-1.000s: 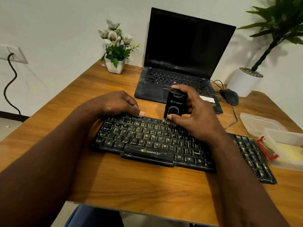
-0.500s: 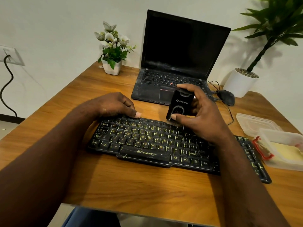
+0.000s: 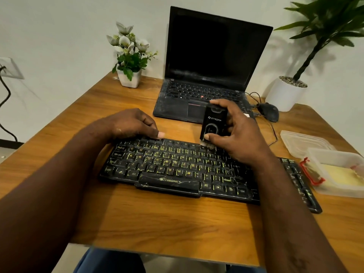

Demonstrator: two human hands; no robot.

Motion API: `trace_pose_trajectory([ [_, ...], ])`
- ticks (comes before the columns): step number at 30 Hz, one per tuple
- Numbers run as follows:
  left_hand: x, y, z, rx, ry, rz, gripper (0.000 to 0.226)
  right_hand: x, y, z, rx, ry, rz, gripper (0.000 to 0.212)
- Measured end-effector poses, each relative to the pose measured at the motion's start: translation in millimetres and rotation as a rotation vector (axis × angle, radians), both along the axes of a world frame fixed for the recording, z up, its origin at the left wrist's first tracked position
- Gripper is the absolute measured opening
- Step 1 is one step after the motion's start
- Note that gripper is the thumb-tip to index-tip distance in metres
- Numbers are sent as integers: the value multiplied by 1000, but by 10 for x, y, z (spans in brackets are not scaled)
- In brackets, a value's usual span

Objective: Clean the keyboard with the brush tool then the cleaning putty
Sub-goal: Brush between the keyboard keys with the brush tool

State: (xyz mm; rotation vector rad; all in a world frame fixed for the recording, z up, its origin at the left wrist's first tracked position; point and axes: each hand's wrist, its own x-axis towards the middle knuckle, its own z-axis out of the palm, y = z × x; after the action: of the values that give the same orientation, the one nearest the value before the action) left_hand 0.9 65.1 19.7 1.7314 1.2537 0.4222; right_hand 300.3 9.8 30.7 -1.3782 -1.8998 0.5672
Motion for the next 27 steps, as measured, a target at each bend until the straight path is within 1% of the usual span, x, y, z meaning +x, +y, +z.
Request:
trace_pose_trajectory([
  [2,2,-2,2,-3,1,0,27,23,6,10,40,-10,-55,85],
  [5,0,3,-6,-4,1,9,23,50,-27,36,-17,170,66,82],
  [6,-3,6,-9,-1,3,12,22,34,-33,35,-32,153,97,82],
  [7,-5,7,-13,2,5,13,21,8,-32,23,-30,92,104,83],
  [9,-3,4,-9,6,11,12,21,-31,-2,-3,10,-32,24,85],
  [10,-1,-1,-7,7,9,12,22,-27,12,-6,30,-61,-30,87],
  [11,-1,-7,-4,7,5,15,24,-13,18,-5,40,-59,-55,87],
  [12,0,-11,-2,6,0,20,24,4,13,-5,37,-15,-44,86],
  [14,-2,-15,-5,11,2,28,26,17,-13,11,-10,117,43,83],
  [15,-2,-14,-8,15,7,29,27,0,-29,17,-30,136,80,82],
  [17,-1,-20,-13,19,10,33,27,-55,-18,-11,-19,54,73,84],
  [19,12,-40,-7,32,15,31,30,-71,9,-21,39,-43,-22,86],
  [20,20,-53,1,45,23,29,32,-55,16,-20,49,-47,-45,86],
  [21,32,-69,12,63,40,27,33,-30,14,-18,40,-9,-36,85],
  [23,57,-89,29,119,105,24,33,-3,-6,-5,-9,103,37,82],
  [24,69,-98,34,157,145,21,32,-12,-12,-11,-20,114,58,82],
  [25,84,-103,34,196,181,23,31,-27,-6,-20,-15,85,51,82],
  [27,126,-120,30,267,223,40,27,-58,21,-35,20,-11,-28,85],
])
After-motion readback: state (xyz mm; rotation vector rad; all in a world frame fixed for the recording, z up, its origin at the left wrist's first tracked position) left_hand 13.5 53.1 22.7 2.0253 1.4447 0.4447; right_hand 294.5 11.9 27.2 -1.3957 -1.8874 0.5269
